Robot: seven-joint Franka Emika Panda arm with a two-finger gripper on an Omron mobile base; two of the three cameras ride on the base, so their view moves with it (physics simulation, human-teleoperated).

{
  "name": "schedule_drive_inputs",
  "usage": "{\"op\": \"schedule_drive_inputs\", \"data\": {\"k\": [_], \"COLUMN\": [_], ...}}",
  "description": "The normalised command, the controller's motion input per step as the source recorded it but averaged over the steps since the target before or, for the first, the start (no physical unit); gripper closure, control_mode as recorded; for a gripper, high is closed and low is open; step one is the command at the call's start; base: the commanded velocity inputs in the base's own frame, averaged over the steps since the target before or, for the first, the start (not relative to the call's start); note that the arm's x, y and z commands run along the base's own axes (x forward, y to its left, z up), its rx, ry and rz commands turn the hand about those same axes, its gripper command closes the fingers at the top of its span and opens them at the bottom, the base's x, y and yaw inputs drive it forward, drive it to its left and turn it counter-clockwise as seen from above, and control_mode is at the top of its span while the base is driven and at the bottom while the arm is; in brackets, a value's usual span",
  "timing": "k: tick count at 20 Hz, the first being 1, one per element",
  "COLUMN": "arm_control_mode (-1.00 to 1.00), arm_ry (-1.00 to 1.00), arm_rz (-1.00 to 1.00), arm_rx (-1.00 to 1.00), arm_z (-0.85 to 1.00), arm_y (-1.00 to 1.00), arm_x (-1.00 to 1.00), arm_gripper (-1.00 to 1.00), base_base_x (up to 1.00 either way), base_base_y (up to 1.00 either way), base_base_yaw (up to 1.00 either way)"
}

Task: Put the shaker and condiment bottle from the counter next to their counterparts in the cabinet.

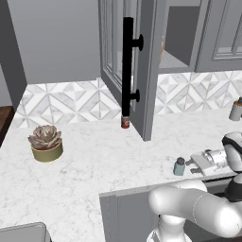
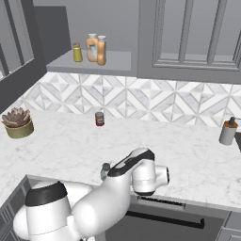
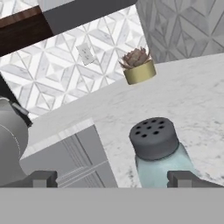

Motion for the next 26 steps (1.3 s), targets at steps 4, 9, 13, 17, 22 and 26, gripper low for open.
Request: {"op": "schedule_drive_inputs", "data": {"k": [4,9,13,17,22,26], "arm_control_mode": [-1.0,-1.0,-1.0,-1.0,-1.0,-1.0], "arm_ry": [0.0,0.0,0.0,0.0,0.0,0.0], "arm_rz": [-0.03,-0.03,-0.03,-0.08,-0.11,-0.11], "arm_rx": [0.0,0.0,0.01,0.05,0.08,0.03], "arm_z": [-0.12,-0.07,-0.03,-0.02,0.0,-0.02], "arm_y": [0.09,0.02,0.0,0.08,0.09,0.17], "arm_x": [0.0,0.0,0.01,0.0,0.03,0.03], "arm_gripper": [-1.0,-1.0,-1.0,-1.0,-1.0,-1.0], "base_base_x": [0.0,0.0,0.0,0.0,0.0,0.0], "base_base_y": [0.0,0.0,0.0,0.0,0.0,0.0], "base_base_yaw": [0.0,0.0,0.0,0.0,0.0,0.0]}}
